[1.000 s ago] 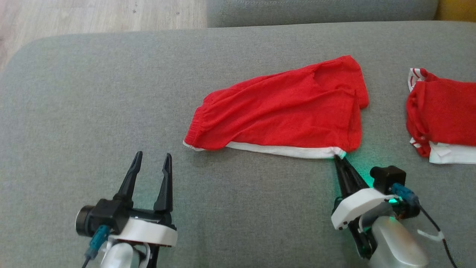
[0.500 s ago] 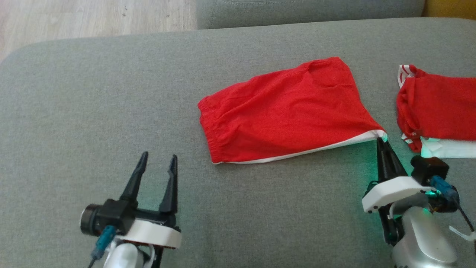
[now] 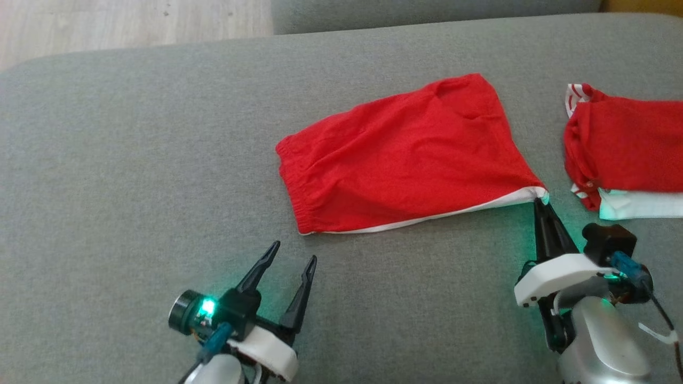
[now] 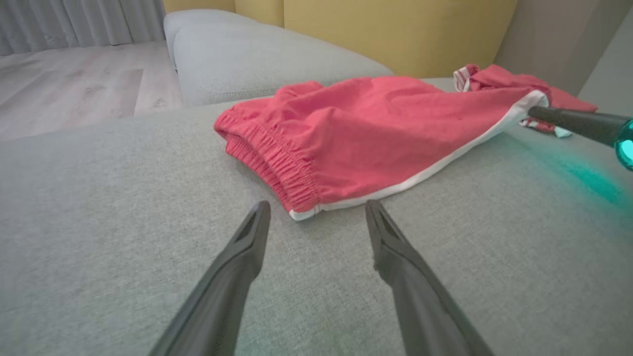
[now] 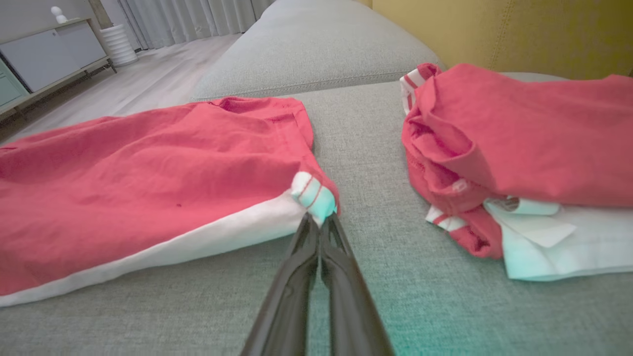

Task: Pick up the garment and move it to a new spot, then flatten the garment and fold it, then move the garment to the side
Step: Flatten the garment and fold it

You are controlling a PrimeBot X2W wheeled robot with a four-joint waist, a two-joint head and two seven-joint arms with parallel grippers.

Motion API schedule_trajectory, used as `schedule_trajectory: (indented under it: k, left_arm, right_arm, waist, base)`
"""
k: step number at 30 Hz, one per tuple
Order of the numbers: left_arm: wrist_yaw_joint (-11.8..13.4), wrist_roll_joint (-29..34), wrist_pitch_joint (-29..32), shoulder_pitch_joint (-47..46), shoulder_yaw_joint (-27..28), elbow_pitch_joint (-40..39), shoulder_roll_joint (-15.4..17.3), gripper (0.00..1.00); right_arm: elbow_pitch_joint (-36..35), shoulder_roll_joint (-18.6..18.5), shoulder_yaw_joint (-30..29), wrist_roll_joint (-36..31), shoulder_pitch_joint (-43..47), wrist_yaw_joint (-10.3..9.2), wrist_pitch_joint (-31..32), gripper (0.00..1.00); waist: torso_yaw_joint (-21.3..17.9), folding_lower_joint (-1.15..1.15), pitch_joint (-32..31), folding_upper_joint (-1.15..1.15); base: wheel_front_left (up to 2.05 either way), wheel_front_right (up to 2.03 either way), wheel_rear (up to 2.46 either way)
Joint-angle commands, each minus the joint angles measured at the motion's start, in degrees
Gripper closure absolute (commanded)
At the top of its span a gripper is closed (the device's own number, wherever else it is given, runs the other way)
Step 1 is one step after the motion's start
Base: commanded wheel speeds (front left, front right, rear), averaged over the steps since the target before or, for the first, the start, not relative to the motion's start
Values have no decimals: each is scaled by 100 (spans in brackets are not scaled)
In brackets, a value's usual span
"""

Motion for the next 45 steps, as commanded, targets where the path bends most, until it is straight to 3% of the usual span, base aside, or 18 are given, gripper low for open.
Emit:
schedule_trajectory:
  k: [1,9,20,21,22,23,24,35,45]
  left_arm:
    - [13,40,-55,-314,112,20,77,0]
    - [11,-171,-55,-1097,-101,1229,40,0]
    - [10,-460,-55,-1507,-494,1641,18,0]
    - [10,-494,-55,-1517,-534,1653,20,12]
    - [10,-532,-55,-1525,-576,1648,21,58]
    - [10,-532,-55,-1525,-576,1648,21,58]
    - [10,-576,-55,-1530,-611,1624,23,100]
    - [10,-800,-55,-1387,-606,879,280,100]
    - [10,-683,-55,-1223,-125,-187,523,100]
  right_arm:
    - [-124,2,160,12,-156,39,-62,100]
    - [-112,2,341,77,-248,39,-62,100]
    - [-149,2,423,113,-283,39,-62,100]
    - [-147,2,427,116,-285,39,-62,100]
    - [-145,2,431,118,-288,39,-62,100]
    - [-145,2,431,118,-288,39,-62,100]
    - [-142,2,435,120,-292,39,-62,100]
    - [-319,2,369,84,-311,39,-62,100]
    - [-871,-1,492,26,-290,39,-62,100]
  waist:
    - [-44,0,32,0]
    - [-282,0,179,0]
    - [-401,0,279,0]
    - [-405,0,281,0]
    - [-407,0,280,0]
    - [-407,0,280,0]
    - [-408,0,282,0]
    - [-295,0,148,0]
    - [-232,0,-67,0]
  base:
    - [0,0,0]
    - [0,0,0]
    - [0,0,0]
    - [0,0,0]
    - [0,0,0]
    - [0,0,0]
    - [0,0,0]
    - [0,0,0]
    - [0,0,0]
